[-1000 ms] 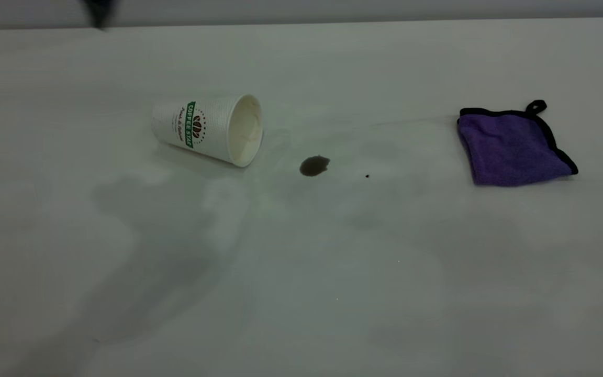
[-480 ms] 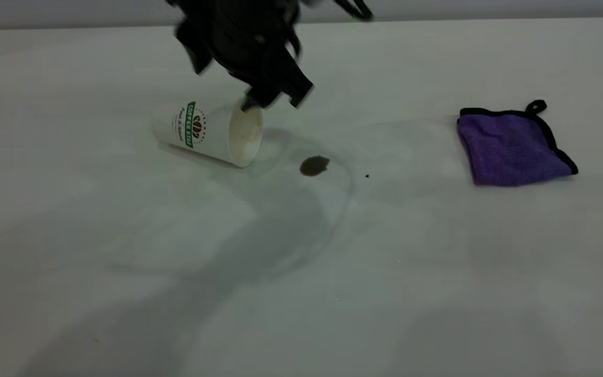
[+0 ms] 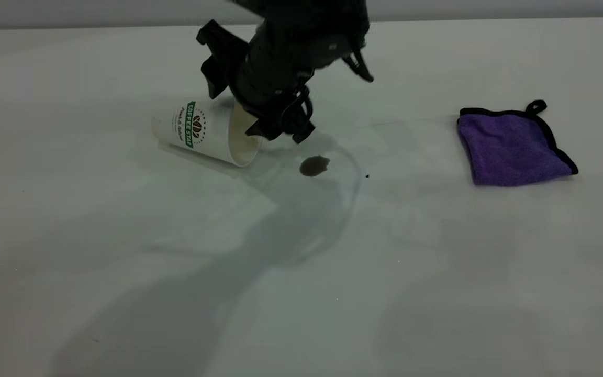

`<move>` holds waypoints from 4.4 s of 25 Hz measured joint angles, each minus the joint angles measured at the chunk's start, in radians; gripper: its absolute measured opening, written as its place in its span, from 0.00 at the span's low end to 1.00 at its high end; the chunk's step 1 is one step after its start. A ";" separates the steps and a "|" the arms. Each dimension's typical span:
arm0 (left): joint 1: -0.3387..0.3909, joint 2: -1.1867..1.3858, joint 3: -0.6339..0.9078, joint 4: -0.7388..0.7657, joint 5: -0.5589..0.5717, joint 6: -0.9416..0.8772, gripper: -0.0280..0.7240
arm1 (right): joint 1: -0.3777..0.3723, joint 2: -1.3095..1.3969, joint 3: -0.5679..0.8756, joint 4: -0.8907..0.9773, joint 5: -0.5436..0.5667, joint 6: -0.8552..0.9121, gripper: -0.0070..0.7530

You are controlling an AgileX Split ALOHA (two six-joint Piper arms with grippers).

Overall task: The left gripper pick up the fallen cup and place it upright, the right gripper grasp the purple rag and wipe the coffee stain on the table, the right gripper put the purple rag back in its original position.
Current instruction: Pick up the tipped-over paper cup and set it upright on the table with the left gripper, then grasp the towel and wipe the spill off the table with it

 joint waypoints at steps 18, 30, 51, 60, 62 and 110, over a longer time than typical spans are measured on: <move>0.073 -0.066 -0.006 0.183 0.130 0.120 0.05 | 0.000 0.000 0.000 0.000 0.000 0.000 0.73; 0.369 -0.370 -0.006 -0.648 -0.124 0.727 0.05 | 0.000 0.000 0.000 0.000 0.000 0.000 0.73; 0.552 -0.141 -0.006 -1.174 -0.287 1.035 0.20 | 0.000 0.000 0.000 0.000 0.000 0.000 0.73; 0.551 -0.224 -0.058 -1.171 -0.188 1.063 0.93 | 0.000 0.000 0.000 0.000 0.000 0.000 0.73; 0.552 -0.291 -0.088 -1.154 -0.120 1.065 0.97 | 0.000 0.000 0.000 0.000 0.000 0.000 0.73; 0.719 -2.113 1.151 -0.834 0.285 0.343 0.84 | 0.000 0.000 0.000 0.000 0.000 0.000 0.73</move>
